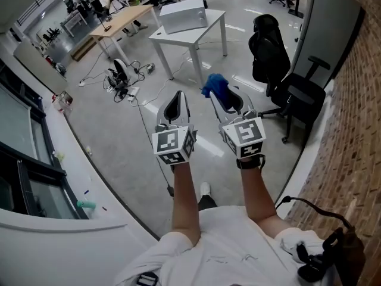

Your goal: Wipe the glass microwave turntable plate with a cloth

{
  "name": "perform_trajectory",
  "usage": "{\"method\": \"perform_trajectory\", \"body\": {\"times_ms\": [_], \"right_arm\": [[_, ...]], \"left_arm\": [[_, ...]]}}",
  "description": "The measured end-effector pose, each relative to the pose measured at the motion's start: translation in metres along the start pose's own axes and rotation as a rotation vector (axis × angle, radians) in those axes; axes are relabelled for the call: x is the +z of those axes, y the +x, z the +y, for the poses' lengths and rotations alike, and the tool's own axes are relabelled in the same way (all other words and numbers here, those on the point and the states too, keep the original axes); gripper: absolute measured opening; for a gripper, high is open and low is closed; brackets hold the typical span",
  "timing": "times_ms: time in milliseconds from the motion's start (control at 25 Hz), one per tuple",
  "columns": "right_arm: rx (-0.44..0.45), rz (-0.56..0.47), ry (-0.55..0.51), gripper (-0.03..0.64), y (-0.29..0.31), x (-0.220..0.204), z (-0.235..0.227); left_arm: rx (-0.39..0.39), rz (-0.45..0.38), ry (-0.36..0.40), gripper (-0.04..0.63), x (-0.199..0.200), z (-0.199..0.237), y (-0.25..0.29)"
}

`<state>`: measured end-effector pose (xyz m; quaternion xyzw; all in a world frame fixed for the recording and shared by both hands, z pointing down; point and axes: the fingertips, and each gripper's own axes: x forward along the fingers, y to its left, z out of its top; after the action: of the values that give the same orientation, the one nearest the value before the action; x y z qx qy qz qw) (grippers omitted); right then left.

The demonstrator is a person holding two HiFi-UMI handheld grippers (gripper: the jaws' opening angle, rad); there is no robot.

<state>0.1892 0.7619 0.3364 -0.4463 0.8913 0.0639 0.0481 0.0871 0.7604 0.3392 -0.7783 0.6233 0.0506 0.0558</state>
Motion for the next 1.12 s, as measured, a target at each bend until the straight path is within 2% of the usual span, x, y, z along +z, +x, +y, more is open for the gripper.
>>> {"method": "perform_trajectory", "body": {"times_ms": [240,360,720,880,1000,1120], "right_arm": [[-0.024,-0.001,-0.009,0.114,0.054,-0.004,-0.011],[-0.043,-0.004,-0.009,0.115,0.084,-0.006,-0.014],[-0.072,0.011,-0.019,0.117,0.159,-0.026,0.005],[-0.066,0.025,0.003,0.117,0.179,-0.039,0.013],[-0.065,0.051,-0.012,0.117,0.192,-0.049,0.014],[-0.062,0.068,-0.005,0.117,0.206,-0.060,0.008]], "left_arm": [[0.006,-0.028,0.033,0.002,-0.002,0.047,0.050],[-0.025,-0.015,0.039,0.002,-0.008,0.065,0.073],[-0.094,-0.016,0.010,0.002,-0.023,0.121,0.116],[-0.087,-0.028,-0.046,0.002,-0.035,0.147,0.125],[-0.088,0.005,-0.058,0.002,-0.052,0.158,0.133],[-0.077,0.000,-0.075,0.002,-0.058,0.167,0.142]]}}
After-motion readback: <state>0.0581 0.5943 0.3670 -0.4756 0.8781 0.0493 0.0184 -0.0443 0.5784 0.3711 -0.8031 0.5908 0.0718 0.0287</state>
